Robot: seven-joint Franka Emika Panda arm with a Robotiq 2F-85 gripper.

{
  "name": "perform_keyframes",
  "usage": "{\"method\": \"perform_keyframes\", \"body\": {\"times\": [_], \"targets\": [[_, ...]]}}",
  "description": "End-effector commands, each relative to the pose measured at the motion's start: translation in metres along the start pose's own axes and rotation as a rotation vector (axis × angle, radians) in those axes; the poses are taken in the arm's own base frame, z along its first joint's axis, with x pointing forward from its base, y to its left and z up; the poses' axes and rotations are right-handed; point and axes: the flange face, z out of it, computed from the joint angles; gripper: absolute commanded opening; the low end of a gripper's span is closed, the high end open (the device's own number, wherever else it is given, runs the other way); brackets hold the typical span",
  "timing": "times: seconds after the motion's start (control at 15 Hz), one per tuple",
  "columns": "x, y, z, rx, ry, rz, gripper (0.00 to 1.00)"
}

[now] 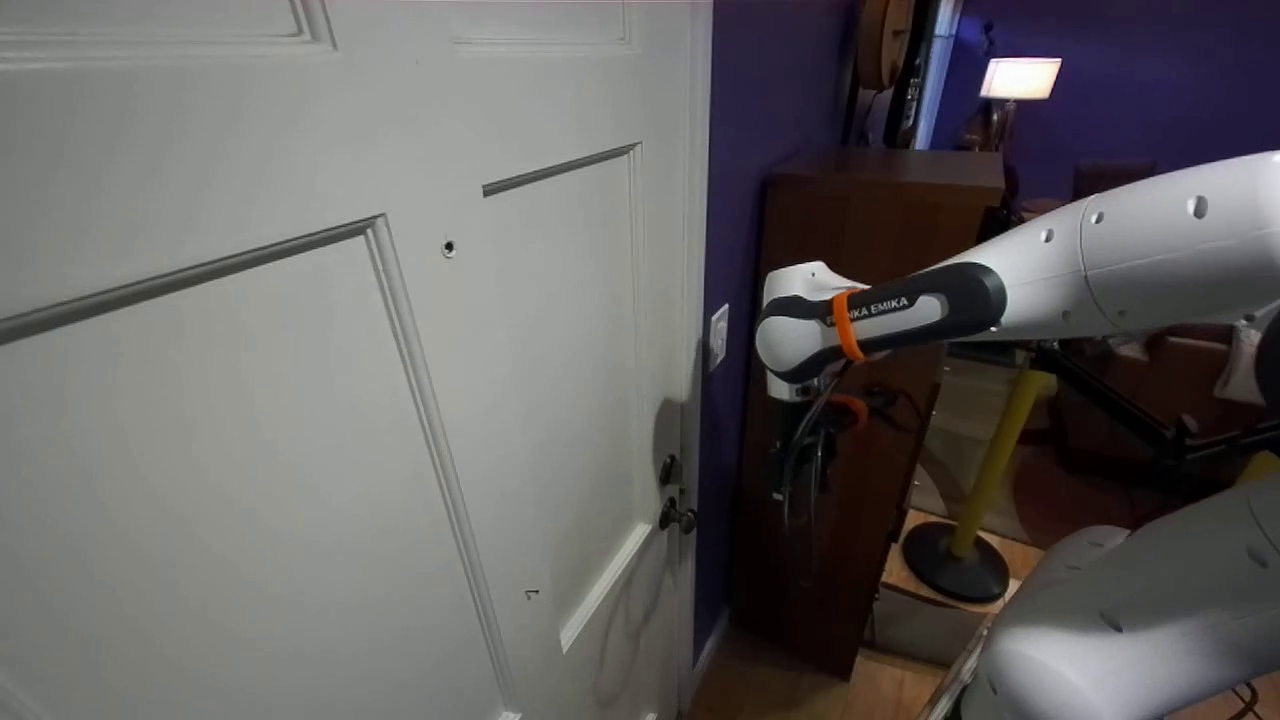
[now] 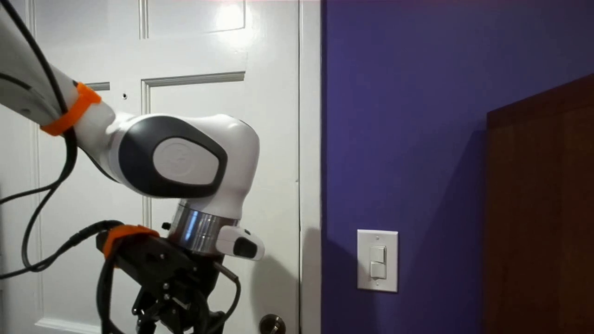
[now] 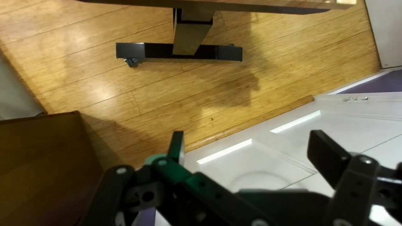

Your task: Turn the knob on the door

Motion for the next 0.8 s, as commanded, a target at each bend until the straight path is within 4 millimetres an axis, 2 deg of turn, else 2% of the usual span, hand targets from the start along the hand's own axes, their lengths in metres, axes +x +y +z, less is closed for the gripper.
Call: {"method": "perform_keyframes", "body": {"times": [0.0,0.27,0.4,0.47,0.6,0.73], "targets": [[0.021,0.025,0.022,-0.004,0.025,-0.041,1.00],[0.043,0.049,0.048,0.009,0.120,-0.058,1.00],[0.055,0.058,0.061,0.071,0.179,-0.036,1.00],[0.047,0.049,0.049,0.029,0.142,-0.038,1.00],[0.053,0.057,0.061,0.052,0.158,-0.033,1.00],[0.055,0.058,0.064,0.057,0.157,-0.031,1.00]]}}
